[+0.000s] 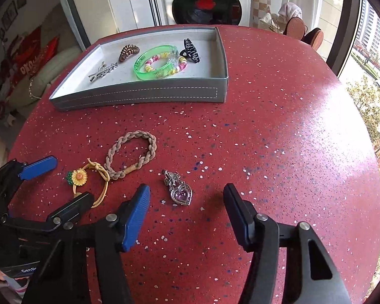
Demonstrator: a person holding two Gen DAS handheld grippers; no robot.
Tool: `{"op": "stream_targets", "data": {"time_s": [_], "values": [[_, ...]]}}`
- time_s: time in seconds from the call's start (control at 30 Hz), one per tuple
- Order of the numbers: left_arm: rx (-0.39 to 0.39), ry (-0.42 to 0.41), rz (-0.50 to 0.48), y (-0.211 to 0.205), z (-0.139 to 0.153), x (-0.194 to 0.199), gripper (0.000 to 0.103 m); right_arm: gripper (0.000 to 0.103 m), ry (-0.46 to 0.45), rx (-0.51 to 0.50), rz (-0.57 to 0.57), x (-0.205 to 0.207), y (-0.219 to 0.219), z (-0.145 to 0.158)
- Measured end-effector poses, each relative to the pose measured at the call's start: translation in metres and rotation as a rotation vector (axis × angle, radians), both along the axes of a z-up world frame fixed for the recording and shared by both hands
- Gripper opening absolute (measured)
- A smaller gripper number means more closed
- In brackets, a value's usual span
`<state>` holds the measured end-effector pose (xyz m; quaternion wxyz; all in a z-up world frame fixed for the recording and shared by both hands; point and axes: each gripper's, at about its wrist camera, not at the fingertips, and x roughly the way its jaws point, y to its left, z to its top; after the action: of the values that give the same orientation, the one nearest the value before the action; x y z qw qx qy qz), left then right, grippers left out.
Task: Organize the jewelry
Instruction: 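Grasp the yellow sunflower hair tie with the left tool while the right tool grasps the silver heart pendant, then carry the yellow hair tie and heart pendant over the tray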
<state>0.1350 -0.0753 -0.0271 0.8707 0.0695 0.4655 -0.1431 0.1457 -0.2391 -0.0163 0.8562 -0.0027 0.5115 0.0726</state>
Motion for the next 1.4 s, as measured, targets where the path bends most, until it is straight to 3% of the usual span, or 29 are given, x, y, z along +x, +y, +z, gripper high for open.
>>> {"op": "stream_targets", "data": {"time_s": [0.1, 0.27, 0.33, 0.4, 0.43, 0.5, 0.53, 0.6, 0.9, 1.4], "values": [[0.004, -0.007, -0.01, -0.003, 0.001, 0.001, 0.099, 0.055, -0.008, -0.042, 0.016, 0.002, 0.008, -0.002], [-0.007, -0.015, -0.031, -0.006, 0.003, 0.001, 0.084, 0.037, -0.016, -0.079, 0.032, 0.002, 0.015, -0.001], [-0.023, -0.011, -0.044, -0.006, 0.004, 0.001, 0.073, 0.024, -0.015, -0.075, 0.03, 0.001, 0.015, 0.0], [-0.031, -0.003, -0.052, -0.007, 0.005, 0.001, 0.063, 0.019, -0.014, -0.076, 0.022, 0.001, 0.014, 0.0], [-0.015, -0.007, -0.054, -0.009, 0.004, 0.001, 0.051, 0.019, -0.015, -0.074, 0.019, 0.001, 0.014, 0.0], [-0.01, -0.012, -0.063, -0.009, 0.005, 0.0, 0.049, 0.019, -0.017, -0.071, 0.01, 0.0, 0.013, 0.0], [-0.014, -0.012, -0.063, -0.008, 0.005, 0.0, 0.037, 0.019, -0.018, -0.068, 0.003, 0.0, 0.012, 0.0], [-0.02, -0.009, -0.061, -0.006, 0.005, 0.001, 0.029, 0.019, -0.018, -0.056, -0.014, 0.0, 0.009, 0.0], [-0.098, 0.013, -0.052, 0.012, 0.011, 0.003, 0.028, 0.019, -0.041, 0.006, -0.056, -0.009, -0.005, 0.016], [-0.157, -0.076, -0.049, 0.039, 0.059, 0.012, 0.028, 0.019, -0.1, 0.082, -0.045, 0.007, 0.004, 0.059]]}}
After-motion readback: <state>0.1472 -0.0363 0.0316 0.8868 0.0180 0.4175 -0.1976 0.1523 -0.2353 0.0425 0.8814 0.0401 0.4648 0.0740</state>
